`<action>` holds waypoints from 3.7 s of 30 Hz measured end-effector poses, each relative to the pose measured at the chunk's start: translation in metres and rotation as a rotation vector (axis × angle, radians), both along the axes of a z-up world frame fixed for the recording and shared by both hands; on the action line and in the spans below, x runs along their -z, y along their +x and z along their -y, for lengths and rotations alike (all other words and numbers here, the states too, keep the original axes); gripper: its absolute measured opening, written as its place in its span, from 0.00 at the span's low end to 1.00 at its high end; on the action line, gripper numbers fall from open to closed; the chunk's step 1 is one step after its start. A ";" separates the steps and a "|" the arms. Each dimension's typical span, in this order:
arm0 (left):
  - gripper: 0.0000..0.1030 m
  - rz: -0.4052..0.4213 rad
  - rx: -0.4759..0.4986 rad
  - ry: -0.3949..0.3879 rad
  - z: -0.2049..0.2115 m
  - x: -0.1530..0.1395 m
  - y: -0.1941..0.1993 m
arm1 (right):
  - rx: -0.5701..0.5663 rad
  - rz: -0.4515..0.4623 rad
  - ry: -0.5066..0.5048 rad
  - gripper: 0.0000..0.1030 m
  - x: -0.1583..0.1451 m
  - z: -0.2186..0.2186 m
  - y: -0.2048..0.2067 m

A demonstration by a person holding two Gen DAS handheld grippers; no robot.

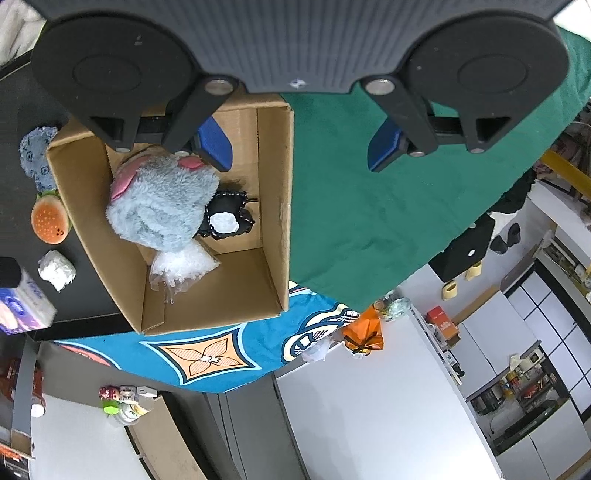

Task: Organize soft objects
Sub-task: 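Carry the tissue pack with the right gripper into the box and release, then reach the right gripper to the blue denim plush and grasp it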

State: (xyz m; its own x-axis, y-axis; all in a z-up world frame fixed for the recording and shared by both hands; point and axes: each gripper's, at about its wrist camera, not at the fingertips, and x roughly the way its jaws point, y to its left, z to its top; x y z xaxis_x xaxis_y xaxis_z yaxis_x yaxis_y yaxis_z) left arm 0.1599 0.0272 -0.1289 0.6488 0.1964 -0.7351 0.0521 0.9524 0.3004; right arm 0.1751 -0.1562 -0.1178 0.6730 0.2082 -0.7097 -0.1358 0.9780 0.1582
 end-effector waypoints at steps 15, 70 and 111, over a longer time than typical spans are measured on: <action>0.71 -0.020 -0.018 -0.138 -0.020 0.002 0.003 | -0.109 -0.004 0.040 0.68 -0.010 -0.056 0.009; 0.55 -0.040 0.014 -0.035 -0.004 0.007 0.003 | -0.009 -0.156 0.132 0.82 0.033 0.014 -0.023; 0.78 -0.030 0.034 0.093 0.016 0.009 0.001 | 0.019 -0.169 0.110 0.19 0.089 0.035 -0.041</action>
